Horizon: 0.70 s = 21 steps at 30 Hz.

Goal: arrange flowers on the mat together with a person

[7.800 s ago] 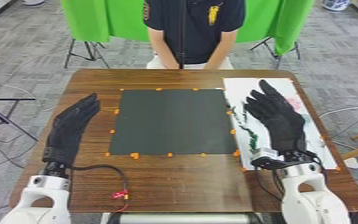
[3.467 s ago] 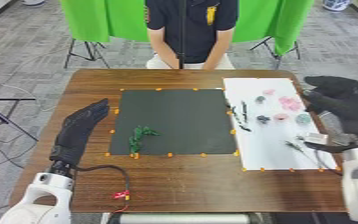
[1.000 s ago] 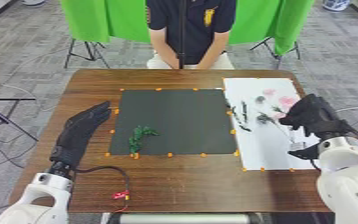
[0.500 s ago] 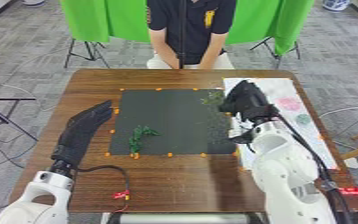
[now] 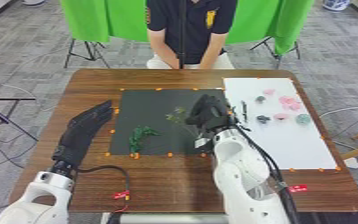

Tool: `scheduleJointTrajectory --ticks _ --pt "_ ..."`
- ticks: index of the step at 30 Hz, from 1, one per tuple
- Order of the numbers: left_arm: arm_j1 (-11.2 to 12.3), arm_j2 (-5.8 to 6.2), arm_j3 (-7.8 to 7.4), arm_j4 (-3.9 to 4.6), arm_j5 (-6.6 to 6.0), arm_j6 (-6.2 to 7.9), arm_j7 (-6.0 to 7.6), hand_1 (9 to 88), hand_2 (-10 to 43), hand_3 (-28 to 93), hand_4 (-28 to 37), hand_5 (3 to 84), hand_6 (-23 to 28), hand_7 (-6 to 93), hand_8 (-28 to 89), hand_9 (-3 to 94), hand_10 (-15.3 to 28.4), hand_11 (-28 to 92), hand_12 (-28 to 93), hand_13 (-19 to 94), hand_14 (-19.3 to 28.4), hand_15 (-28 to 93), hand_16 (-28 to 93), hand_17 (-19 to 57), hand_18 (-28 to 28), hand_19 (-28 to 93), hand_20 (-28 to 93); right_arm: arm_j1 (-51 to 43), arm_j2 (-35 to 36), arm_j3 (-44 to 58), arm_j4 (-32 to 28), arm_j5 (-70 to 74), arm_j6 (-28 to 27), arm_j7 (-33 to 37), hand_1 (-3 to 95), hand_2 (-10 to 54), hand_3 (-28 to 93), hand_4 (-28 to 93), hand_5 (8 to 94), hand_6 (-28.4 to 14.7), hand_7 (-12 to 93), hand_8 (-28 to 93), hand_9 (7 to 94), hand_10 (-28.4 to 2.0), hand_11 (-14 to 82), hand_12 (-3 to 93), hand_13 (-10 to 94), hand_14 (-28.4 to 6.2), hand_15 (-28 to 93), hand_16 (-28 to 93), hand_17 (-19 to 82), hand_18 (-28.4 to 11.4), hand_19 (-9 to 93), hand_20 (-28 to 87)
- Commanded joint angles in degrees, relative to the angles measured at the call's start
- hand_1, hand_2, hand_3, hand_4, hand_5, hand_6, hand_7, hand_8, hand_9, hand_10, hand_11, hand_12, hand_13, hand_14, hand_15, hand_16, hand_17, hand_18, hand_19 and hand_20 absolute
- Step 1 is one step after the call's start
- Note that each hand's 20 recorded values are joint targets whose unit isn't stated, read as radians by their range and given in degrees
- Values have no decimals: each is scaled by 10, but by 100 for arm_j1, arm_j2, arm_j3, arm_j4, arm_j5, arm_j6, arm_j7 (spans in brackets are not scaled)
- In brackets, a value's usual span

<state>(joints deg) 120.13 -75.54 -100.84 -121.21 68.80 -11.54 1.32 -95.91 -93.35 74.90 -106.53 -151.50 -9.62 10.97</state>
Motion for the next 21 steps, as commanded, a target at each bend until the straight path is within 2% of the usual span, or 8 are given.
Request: scheduleJointTrajectory --ticks 1,21 --pt "18 11 34 32 5 -174 -114 246 6 585 -157 392 39 44 -40 356 116 81 133 244 154 51 69 -27 145 47 142 177 -310 -263 252 -163 -67 -5 873 -95 -283 453 891 2 197 113 937 -98 387 194 937 -20 622 252 701 -128 932 601" --pt "-46 -9 26 72 10 -324 -134 243 -4 590 -156 388 43 36 -36 344 115 78 133 240 153 49 69 -29 148 46 142 95 -394 -288 443 -196 -439 -43 818 -95 -283 413 867 0 189 102 937 -99 349 197 937 -21 598 262 692 -127 932 596"
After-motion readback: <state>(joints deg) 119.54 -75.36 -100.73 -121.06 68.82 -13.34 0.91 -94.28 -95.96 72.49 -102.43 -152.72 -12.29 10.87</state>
